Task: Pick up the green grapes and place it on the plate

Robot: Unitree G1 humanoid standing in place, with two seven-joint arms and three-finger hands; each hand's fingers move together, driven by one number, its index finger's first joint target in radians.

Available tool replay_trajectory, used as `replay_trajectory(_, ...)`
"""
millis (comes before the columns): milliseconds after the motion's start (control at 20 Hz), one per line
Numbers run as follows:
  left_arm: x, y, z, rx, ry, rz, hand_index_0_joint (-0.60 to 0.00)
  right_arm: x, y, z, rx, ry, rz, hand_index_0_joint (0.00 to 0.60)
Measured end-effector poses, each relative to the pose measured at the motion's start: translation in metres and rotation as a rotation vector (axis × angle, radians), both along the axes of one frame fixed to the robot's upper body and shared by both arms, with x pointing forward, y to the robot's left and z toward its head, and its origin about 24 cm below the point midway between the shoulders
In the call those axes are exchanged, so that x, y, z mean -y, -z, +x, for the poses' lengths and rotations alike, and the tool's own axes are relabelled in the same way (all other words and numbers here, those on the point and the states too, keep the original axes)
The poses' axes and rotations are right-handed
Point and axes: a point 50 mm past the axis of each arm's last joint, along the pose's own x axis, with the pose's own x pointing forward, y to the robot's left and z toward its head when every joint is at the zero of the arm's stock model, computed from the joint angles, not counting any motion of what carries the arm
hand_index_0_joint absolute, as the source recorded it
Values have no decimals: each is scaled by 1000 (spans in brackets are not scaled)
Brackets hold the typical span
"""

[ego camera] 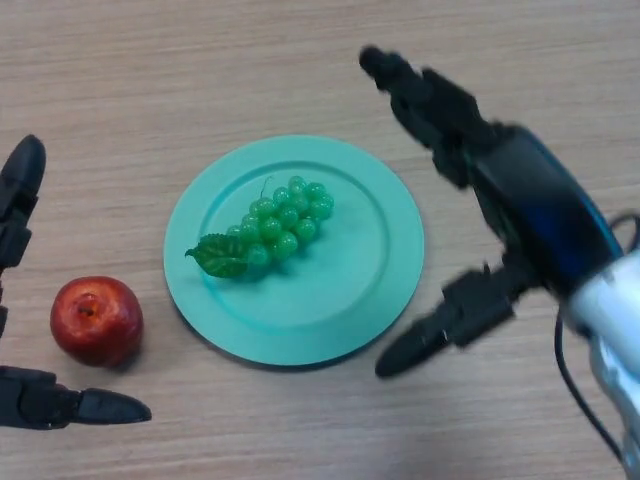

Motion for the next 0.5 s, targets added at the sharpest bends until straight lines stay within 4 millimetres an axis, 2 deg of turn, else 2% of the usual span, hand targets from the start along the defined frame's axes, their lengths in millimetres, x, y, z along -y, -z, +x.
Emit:
replay_trajectory(250, -2, -9, 11, -34, -109, -17, 0, 16, -12, -5, 49, 87, 50, 0)
replay_trajectory(500, -1, -16, 16, -38, -93, -4, 0, 16, -2, -7, -13, 52, 88, 0)
